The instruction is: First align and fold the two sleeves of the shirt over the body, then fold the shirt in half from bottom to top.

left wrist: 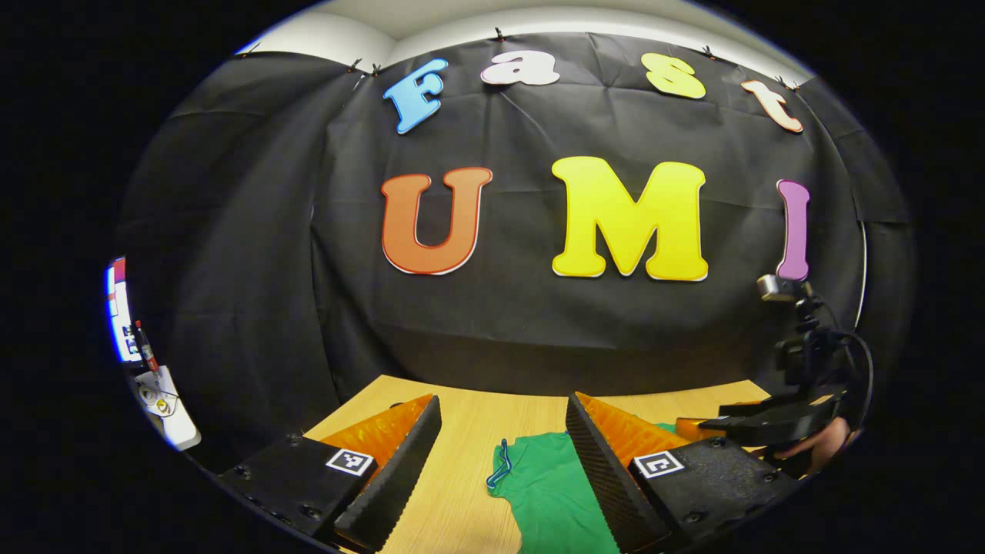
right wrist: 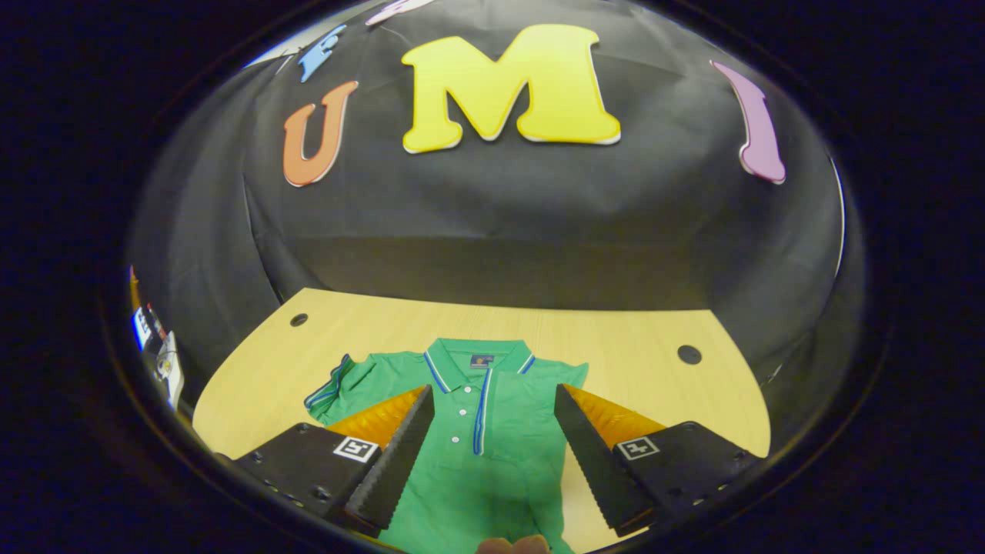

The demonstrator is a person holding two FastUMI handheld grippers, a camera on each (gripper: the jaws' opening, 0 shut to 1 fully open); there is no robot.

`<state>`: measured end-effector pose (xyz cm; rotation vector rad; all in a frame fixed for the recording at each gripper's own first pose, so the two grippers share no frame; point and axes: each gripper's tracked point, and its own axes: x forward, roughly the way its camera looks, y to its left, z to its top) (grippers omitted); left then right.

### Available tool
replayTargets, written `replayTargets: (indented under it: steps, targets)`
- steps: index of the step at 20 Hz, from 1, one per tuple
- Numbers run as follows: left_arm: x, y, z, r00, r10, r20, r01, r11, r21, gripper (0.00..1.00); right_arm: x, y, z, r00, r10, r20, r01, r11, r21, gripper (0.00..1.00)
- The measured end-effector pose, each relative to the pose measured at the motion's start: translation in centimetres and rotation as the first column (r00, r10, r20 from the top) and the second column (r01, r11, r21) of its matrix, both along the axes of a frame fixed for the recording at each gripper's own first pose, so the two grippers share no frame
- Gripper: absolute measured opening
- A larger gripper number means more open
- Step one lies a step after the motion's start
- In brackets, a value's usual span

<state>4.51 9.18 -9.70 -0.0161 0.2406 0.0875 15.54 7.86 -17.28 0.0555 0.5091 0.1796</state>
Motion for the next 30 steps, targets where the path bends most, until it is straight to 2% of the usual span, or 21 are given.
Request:
replayTargets:
  steps: [4,7,12,18,22,26,28,29,30]
  targets:
    - [3.2,0.1,-5.4,0.994,-0.068,-0.081,0.066,0.998,-0.017,1.00,-4.3,-2.8,3.5,0.997,0.003,0.071,0.001,0.999,-0.052,0.96]
    - [5.6,0.5,-9.5,0.986,-0.097,-0.139,0.094,0.995,-0.023,1.00,-6.9,-5.4,4.9,0.995,-0.030,0.093,0.037,0.996,-0.077,0.96]
    - [8.9,0.6,-16.7,0.962,-0.129,-0.241,0.122,0.992,-0.046,1.00,-10.3,-10.1,4.9,0.989,-0.132,0.063,0.138,0.985,-0.103,0.96]
    - [11.0,1.5,-24.0,0.922,-0.139,-0.362,0.130,0.990,-0.049,1.00,-13.6,-14.4,4.0,0.967,-0.256,0.007,0.255,0.959,-0.127,0.97]
    - [11.0,1.8,-27.0,0.892,-0.151,-0.427,0.143,0.988,-0.051,1.00,-15.0,-15.6,3.2,0.956,-0.292,-0.023,0.286,0.946,-0.154,0.97]
    - [10.6,2.3,-28.4,0.868,-0.166,-0.469,0.155,0.986,-0.063,1.00,-15.1,-16.1,2.5,0.941,-0.334,-0.055,0.326,0.938,-0.114,0.96]
    - [10.4,2.6,-28.5,0.866,-0.167,-0.471,0.151,0.986,-0.071,0.82,-14.9,-16.0,2.3,0.940,-0.335,-0.058,0.328,0.938,-0.111,0.96]
    - [10.4,2.7,-28.4,0.868,-0.168,-0.468,0.152,0.986,-0.072,0.61,-14.8,-15.9,2.3,0.941,-0.333,-0.061,0.325,0.939,-0.108,0.96]
    - [10.4,2.8,-28.4,0.868,-0.170,-0.467,0.153,0.985,-0.075,0.57,-14.7,-15.7,2.2,0.942,-0.330,-0.065,0.323,0.941,-0.106,0.96]
